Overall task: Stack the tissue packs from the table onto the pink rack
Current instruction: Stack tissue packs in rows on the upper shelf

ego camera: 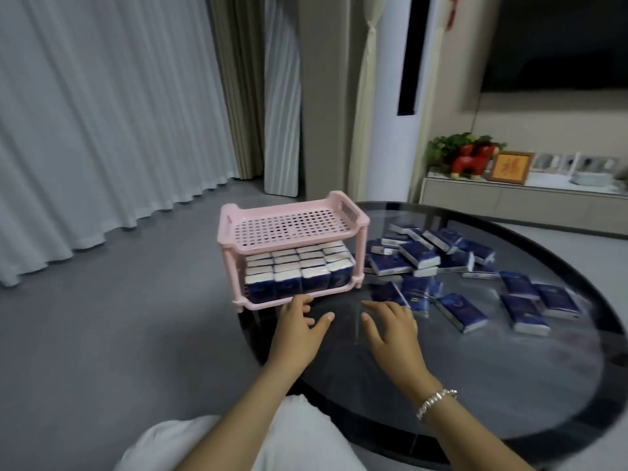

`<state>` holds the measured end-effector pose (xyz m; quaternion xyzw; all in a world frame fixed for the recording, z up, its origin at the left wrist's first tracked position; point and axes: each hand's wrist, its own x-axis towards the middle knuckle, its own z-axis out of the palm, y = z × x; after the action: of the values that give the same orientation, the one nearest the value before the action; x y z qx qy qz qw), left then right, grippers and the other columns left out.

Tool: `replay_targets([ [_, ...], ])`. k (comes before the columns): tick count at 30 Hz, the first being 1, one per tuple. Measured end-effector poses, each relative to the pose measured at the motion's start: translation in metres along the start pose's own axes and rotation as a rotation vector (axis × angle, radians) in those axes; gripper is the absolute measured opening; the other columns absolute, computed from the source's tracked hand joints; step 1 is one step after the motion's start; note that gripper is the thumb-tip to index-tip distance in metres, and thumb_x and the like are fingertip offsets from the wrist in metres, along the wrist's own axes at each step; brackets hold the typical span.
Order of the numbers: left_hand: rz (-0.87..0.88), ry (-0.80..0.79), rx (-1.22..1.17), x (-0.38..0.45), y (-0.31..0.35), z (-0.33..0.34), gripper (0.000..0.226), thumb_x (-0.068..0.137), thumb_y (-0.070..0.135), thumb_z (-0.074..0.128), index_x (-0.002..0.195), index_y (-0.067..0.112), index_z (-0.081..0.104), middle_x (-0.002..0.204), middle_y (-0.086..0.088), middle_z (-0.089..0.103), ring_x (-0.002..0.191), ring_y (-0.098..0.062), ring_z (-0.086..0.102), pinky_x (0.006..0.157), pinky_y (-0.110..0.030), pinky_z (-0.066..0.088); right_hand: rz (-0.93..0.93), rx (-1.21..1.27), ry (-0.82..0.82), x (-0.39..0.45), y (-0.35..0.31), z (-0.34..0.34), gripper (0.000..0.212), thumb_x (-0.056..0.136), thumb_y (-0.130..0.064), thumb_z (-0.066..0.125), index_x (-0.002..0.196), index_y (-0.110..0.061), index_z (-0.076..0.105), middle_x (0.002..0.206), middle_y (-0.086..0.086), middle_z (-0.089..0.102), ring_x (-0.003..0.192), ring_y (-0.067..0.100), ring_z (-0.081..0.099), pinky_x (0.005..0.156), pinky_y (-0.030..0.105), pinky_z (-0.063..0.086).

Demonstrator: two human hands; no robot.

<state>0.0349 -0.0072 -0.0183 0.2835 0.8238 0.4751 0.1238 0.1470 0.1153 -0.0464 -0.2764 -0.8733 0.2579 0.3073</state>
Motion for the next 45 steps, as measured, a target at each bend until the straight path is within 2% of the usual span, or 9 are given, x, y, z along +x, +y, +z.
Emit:
replay_targets([
  [8,-0.152,-0.217,-0.093,0.040,0.041,0.078,0.049,0.095,0.032,0.054,0.138,0.013,0.043,0.136,-0.007,0.053,0.117,-0.020,0.055,0.093,-0.027,0.043,0.235,0.113,0.082,0.019,0.059,-0.029,0.027,0.092,-0.027,0.056,0.117,-0.017,0.061,0.109,0.000,0.057,0.103,0.015,0.052,0.092,0.031,0.044],
  [16,-0.057,-0.310,-0.114,0.071,0.038,0.117,0.054,0.095,0.017,0.052,0.146,0.020,0.034,0.151,-0.002,0.036,0.136,-0.017,0.037,0.112,-0.031,0.030,0.367,0.243,0.112,0.031,0.071,-0.012,0.022,0.087,-0.035,0.063,0.106,-0.025,0.065,0.079,-0.011,0.063,0.073,0.002,0.058,0.064,0.015,0.043],
  [23,-0.171,-0.312,-0.422,0.078,0.033,0.113,0.024,0.085,0.024,0.069,0.107,0.016,0.062,0.102,-0.001,0.070,0.080,-0.007,0.063,0.055,-0.014,0.044,0.349,0.480,0.289,0.045,0.062,-0.024,0.013,0.089,-0.022,0.062,0.102,-0.024,0.065,0.088,-0.014,0.065,0.076,-0.006,0.059,0.065,0.004,0.043],
  [26,-0.266,-0.213,-0.594,0.079,0.032,0.115,0.032,0.083,0.023,0.071,0.111,0.011,0.061,0.103,-0.005,0.070,0.084,-0.014,0.063,0.057,-0.022,0.045,0.354,0.275,0.337,0.060,0.069,-0.029,0.020,0.087,-0.028,0.064,0.106,-0.025,0.064,0.104,-0.006,0.056,0.078,0.005,0.059,0.069,0.012,0.045],
  [30,-0.351,-0.143,-0.771,0.076,0.033,0.113,0.042,0.082,0.016,0.073,0.120,0.010,0.055,0.113,-0.010,0.065,0.090,-0.021,0.066,0.057,-0.024,0.054,0.454,0.040,0.280,0.059,0.082,-0.023,0.046,0.084,-0.033,0.067,0.127,-0.021,0.052,0.119,0.004,0.047,0.111,0.023,0.051,0.091,0.035,0.046],
  [37,-0.326,-0.066,-0.759,0.081,0.026,0.114,0.043,0.083,0.024,0.072,0.122,0.013,0.059,0.113,-0.005,0.066,0.103,-0.022,0.064,0.090,-0.039,0.053,0.493,-0.290,0.052,0.058,0.079,-0.013,0.052,0.087,-0.052,0.053,0.128,-0.020,0.045,0.114,0.005,0.057,0.108,0.026,0.053,0.075,0.034,0.045],
  [41,-0.359,0.000,-0.827,0.085,0.023,0.111,0.042,0.081,0.022,0.073,0.117,0.006,0.058,0.110,-0.008,0.067,0.092,-0.020,0.066,0.067,-0.026,0.051,0.465,-0.017,0.123,0.058,0.081,-0.014,0.046,0.086,-0.036,0.062,0.127,-0.021,0.050,0.112,0.001,0.063,0.102,0.016,0.058,0.076,0.025,0.046],
  [43,-0.361,0.001,-0.841,0.084,0.025,0.108,0.036,0.081,0.022,0.073,0.110,0.006,0.060,0.100,-0.005,0.066,0.081,-0.016,0.062,0.063,-0.024,0.047,0.463,0.275,0.211,0.058,0.078,-0.017,0.031,0.087,-0.024,0.063,0.117,-0.021,0.057,0.100,-0.007,0.063,0.085,0.000,0.058,0.067,0.009,0.043],
  [45,-0.347,-0.009,-0.813,0.083,0.025,0.107,0.022,0.083,0.026,0.072,0.098,0.012,0.063,0.090,-0.002,0.064,0.076,-0.015,0.056,0.065,-0.024,0.046,0.479,0.531,0.315,0.057,0.078,-0.020,0.020,0.088,-0.021,0.064,0.107,-0.023,0.060,0.092,-0.006,0.063,0.081,0.005,0.061,0.069,0.012,0.046],
])
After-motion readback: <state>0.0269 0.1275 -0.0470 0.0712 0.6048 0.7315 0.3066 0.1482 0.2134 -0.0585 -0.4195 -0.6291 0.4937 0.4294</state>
